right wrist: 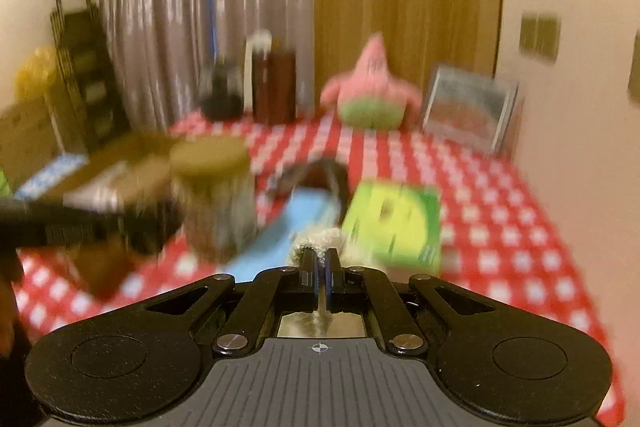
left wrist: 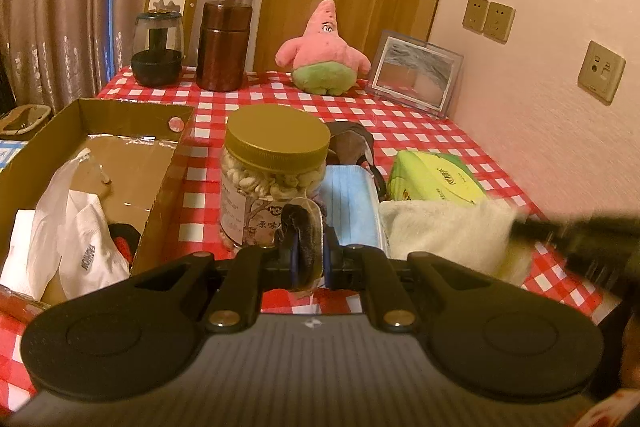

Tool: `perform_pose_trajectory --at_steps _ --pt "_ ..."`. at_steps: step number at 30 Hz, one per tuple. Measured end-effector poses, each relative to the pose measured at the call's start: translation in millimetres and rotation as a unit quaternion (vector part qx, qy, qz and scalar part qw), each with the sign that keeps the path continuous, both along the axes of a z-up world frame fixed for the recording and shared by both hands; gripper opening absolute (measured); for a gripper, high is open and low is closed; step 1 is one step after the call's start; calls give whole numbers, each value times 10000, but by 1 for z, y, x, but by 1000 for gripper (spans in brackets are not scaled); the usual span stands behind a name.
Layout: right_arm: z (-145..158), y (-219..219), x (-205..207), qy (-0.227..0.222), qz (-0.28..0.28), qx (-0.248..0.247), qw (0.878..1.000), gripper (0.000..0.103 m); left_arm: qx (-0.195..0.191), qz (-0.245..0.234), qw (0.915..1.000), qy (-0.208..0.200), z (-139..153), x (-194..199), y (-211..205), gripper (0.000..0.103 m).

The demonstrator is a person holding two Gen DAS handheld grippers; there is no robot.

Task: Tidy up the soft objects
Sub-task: 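Lift the dark hair tie with the left tool while the right tool lifts the white towel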

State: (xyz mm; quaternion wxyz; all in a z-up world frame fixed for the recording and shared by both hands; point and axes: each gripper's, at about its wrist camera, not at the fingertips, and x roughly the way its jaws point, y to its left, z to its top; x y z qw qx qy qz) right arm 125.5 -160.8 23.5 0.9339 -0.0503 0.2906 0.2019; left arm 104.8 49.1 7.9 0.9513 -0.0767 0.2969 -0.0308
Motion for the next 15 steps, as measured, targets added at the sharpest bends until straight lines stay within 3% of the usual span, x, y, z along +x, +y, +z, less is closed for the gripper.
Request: perform_pose_trajectory --at_steps 6,11,12,14,15 --pt "-47 9 12 1121 77 -331 9931 3 -80 12 9999 97 -8 5 2 10" --pt "-46 2 7 1074 131 -207 9939 5 -109 -1 9998 156 -13 10 2 10" --pt "-43 2 6 1021 178 -196 9944 11 -108 -4 9998 159 -14 11 2 10" --pt "-38 3 2 887 209 -195 9956 33 -111 -5 9998 164 -14 11 1 10" --pt "-35 1 -1 798 195 -154 9965 53 -106 -7 9998 164 -14 12 1 10"
